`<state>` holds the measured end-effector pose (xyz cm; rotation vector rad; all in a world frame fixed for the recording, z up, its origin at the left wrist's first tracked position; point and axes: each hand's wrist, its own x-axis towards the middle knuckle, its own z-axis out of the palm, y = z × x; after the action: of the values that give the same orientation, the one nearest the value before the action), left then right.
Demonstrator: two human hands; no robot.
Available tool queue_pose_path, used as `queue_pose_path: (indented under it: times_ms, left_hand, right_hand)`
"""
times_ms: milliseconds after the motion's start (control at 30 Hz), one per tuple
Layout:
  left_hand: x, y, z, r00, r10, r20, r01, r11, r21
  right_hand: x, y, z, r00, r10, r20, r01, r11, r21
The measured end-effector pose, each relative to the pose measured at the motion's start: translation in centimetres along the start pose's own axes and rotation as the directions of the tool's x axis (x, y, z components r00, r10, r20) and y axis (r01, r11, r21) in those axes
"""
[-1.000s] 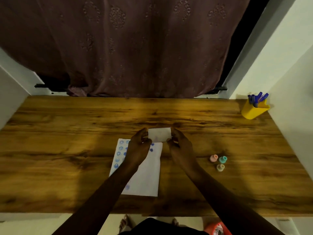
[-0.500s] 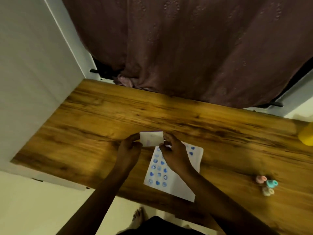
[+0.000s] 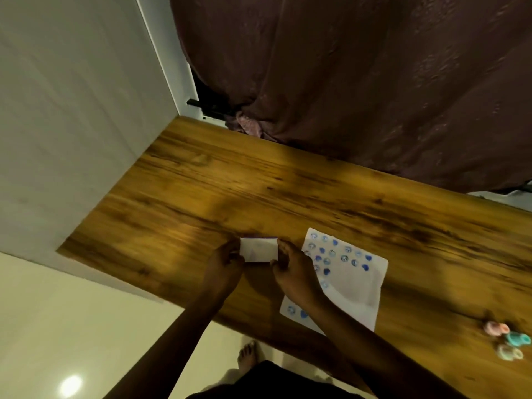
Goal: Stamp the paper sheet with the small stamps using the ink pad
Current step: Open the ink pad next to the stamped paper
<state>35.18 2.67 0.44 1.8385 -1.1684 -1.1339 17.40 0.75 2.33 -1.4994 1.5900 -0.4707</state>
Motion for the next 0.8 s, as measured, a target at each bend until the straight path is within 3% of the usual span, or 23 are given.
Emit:
queue_pose_path:
  times_ms: [233, 500, 667, 800]
  left_hand:
    - [1.1, -2.1, 0.4, 1.0, -0.027, 0.016, 0.026, 0.997, 0.068]
    - [2.0, -1.6, -0.3, 0.984, 0.172, 0.055, -0.18, 0.91, 0.373]
    - [2.5, -0.5, -0.4, 0.903, 0.372, 0.214, -0.425, 0.707, 0.565]
    - [3.0, 0.2, -0.3, 0.887, 0.342, 0.309, -0.46, 0.607, 0.649]
  right_hand:
    - [-0.1, 0.0, 0.2, 1.0, 0.02, 0.014, -0.02, 1.0, -0.004]
    - [0.3, 0.5, 0.3, 1.0, 0.003, 0.02, -0.002, 0.999, -0.039]
    - [0.6, 0.6, -0.1, 1.0, -0.002, 0.008, 0.002, 0.999, -0.037]
    - [0.7, 0.8, -0.4, 1.0, -0.024, -0.004, 0.023, 0.997, -0.069]
